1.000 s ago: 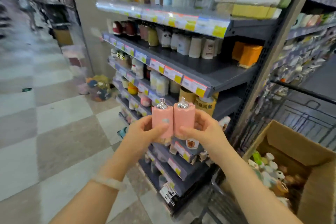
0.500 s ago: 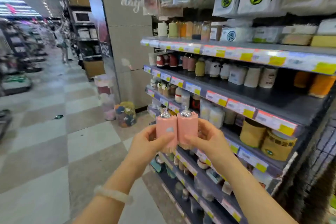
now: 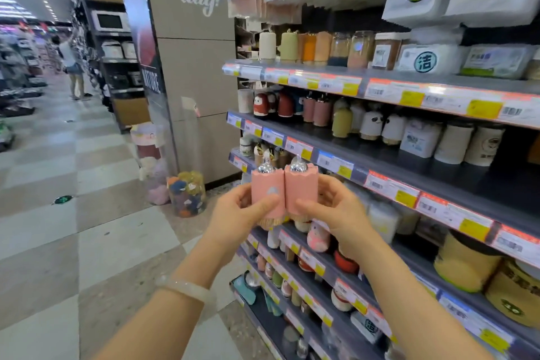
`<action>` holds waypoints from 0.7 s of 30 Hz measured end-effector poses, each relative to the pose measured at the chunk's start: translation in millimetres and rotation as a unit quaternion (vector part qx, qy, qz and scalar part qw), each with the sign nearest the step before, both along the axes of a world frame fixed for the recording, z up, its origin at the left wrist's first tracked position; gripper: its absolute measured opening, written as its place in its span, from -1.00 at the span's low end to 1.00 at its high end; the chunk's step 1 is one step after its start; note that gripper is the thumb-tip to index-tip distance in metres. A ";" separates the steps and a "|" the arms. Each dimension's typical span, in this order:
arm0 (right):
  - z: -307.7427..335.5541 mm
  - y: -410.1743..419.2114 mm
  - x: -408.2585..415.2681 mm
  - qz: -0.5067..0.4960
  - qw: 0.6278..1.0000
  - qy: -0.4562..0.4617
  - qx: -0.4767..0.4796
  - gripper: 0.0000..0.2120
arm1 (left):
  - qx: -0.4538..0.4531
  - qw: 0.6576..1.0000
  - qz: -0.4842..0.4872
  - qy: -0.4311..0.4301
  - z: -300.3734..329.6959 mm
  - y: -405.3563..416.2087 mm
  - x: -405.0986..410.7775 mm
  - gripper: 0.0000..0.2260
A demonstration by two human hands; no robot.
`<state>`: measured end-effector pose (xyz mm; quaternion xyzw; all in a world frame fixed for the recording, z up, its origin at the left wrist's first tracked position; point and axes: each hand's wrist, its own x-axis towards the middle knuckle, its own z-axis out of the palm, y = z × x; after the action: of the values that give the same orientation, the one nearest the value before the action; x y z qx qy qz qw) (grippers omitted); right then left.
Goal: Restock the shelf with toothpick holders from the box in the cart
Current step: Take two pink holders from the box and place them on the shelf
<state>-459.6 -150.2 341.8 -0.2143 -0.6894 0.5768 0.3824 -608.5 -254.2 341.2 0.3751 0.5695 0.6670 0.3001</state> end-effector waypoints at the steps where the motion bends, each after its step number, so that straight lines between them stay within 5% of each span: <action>1: 3.0 11.2 -11.2 -0.005 1.000 0.003 -0.001 -0.55 | 0.003 1.000 -0.002 0.003 3.6 12.8 -11.6 -0.67; 7: 29.6 77.9 -65.4 -0.038 0.999 0.014 0.020 -0.58 | 0.019 0.999 -0.038 0.029 30.7 84.8 -70.0 -0.62; 12: 41.1 119.7 -95.6 -0.084 0.995 -0.008 0.049 -0.56 | 0.025 0.997 -0.058 0.048 39.0 136.6 -105.0 -0.76; 21: 44.2 176.0 -131.3 -0.179 0.982 -0.042 0.043 -0.56 | 0.015 0.989 -0.115 0.090 44.0 224.0 -153.7 -0.63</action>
<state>-590.9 25.8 386.0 -0.3414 -0.6797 0.4591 0.4590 -762.2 -30.2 385.2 0.5011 0.5374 0.5998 0.3166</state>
